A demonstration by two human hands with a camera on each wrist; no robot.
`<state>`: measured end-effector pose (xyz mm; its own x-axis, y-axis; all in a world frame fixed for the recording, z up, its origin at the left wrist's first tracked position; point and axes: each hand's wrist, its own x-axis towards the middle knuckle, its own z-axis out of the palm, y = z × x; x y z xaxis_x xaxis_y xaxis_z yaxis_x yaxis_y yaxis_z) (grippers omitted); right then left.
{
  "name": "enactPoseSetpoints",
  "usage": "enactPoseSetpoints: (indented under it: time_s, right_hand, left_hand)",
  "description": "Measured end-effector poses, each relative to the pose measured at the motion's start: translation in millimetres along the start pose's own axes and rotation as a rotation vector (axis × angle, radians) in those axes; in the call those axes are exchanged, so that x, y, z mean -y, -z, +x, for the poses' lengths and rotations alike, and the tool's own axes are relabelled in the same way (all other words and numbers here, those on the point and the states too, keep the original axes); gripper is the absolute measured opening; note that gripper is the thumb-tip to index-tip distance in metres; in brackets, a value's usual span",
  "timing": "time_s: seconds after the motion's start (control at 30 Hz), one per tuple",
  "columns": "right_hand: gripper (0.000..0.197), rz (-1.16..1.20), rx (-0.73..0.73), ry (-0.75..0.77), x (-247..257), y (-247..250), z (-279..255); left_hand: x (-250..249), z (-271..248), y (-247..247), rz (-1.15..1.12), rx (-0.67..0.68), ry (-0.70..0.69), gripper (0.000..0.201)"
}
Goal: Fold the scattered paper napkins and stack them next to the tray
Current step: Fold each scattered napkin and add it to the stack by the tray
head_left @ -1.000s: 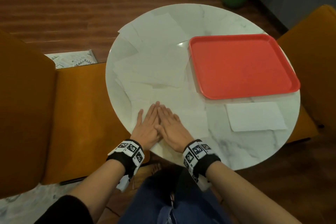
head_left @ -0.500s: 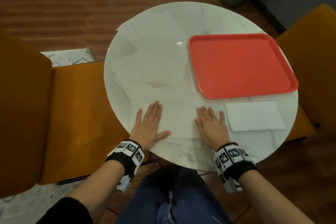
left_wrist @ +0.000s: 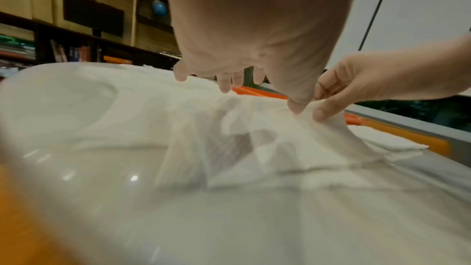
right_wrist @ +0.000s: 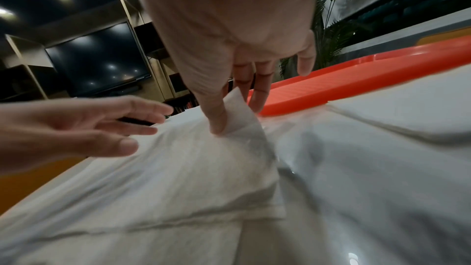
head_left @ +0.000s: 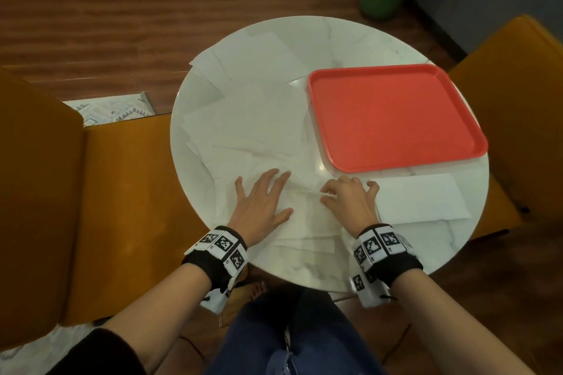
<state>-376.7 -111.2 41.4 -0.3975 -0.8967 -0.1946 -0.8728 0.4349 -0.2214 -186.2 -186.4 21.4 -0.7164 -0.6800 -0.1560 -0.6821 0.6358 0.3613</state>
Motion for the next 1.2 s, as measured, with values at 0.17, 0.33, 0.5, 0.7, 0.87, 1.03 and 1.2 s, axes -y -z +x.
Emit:
enactPoseSetpoints:
  time_s: [0.17,0.33,0.5,0.7,0.87,1.03,1.2]
  right_hand:
    - [0.017,0.067,-0.048,0.0,-4.5,-0.4,-0.5]
    - [0.02,0.034,-0.069,0.016,-9.9,0.6,-2.1]
    - [0.014,0.231,-0.038,0.138,-23.4,9.5,-1.0]
    - [0.015,0.834,0.029,0.079,-65.7,57.1,-2.6]
    - [0.014,1.075,0.086,-0.054,-120.9,82.5,-2.8]
    - [0.013,1.133,0.029,-0.303,-189.5,99.2,-7.5]
    - [0.014,1.106,0.021,-0.556,-248.5,92.9,-12.3]
  left_hand:
    - [-13.6,23.2,10.8,0.019,-0.04,-0.048,0.061]
    - [-11.5,29.1,2.5,0.084,0.059,0.042,0.055]
    - [-12.6,28.8,4.3,0.099,0.031,0.053,0.041]
    - [-42.4,35.5,46.3,-0.401,0.082,0.041,0.016]
    - [-93.8,55.4,72.1,-0.658,0.104,-0.044,0.005]
    - [-97.1,46.4,66.0,-0.731,0.035,0.122,0.01]
    - [-53.9,-22.2,52.5,-0.686,-0.117,0.423,0.017]
